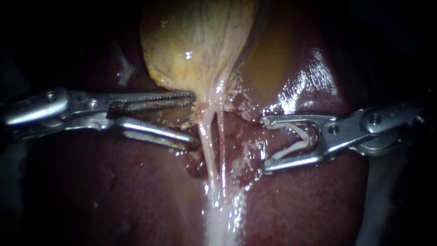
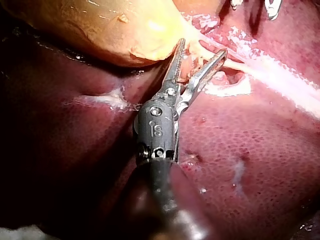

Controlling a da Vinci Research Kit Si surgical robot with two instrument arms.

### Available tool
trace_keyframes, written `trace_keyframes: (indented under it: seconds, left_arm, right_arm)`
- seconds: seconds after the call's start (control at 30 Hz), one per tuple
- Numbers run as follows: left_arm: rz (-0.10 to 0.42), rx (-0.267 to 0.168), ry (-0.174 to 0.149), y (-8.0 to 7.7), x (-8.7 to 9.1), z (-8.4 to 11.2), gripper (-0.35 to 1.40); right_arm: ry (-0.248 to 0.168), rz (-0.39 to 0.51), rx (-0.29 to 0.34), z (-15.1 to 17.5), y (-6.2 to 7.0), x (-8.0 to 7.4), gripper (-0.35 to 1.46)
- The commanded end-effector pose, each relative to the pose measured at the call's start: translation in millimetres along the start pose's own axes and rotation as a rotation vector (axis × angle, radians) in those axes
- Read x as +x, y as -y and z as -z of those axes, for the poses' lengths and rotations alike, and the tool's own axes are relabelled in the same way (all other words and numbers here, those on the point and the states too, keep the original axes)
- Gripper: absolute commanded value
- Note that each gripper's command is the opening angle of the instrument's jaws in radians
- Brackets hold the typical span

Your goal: Grabbing gallbladder

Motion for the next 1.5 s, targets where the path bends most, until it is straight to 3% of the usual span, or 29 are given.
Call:
trace_keyframes:
  seconds: [0.03, 0.37, 0.57, 0.8, 1.07, 1.27, 1.5]
  left_arm:
    - [0.002, 0.000, 0.001, 0.3, -0.1, -0.2, 0.37]
    - [0.024, 0.023, -0.002, 1.7, -0.8, -0.5, 0.17]
    - [0.070, 0.031, 0.010, 1.8, -1.1, -0.3, -0.35]
    - [0.092, 0.037, 0.033, 1.6, -1.2, 0.4, -0.35]
    - [0.102, -0.002, 0.067, 0.1, -1.0, 1.3, -0.35]
    - [0.119, -0.015, 0.073, -1.0, -0.8, 2.8, -0.35]
    - [0.126, -0.030, 0.076, -1.1, 0.7, 5.0, -0.35]
  right_arm:
    - [0.000, 0.000, 0.000, 0.0, 0.0, 0.0, 0.50]
    - [0.000, 0.000, 0.000, 0.0, 0.0, 0.0, 0.50]
    - [0.000, 0.000, 0.000, 0.0, 0.0, 0.0, 0.50]
    - [0.000, 0.000, 0.000, -0.1, 0.0, 0.0, 0.50]
    - [0.000, 0.000, 0.000, -0.1, 0.0, 0.0, 0.50]
    - [0.000, 0.000, 0.000, 0.0, 0.1, 0.1, 0.50]
    - [0.000, 0.000, 0.000, 0.0, 0.0, 0.0, 0.50]
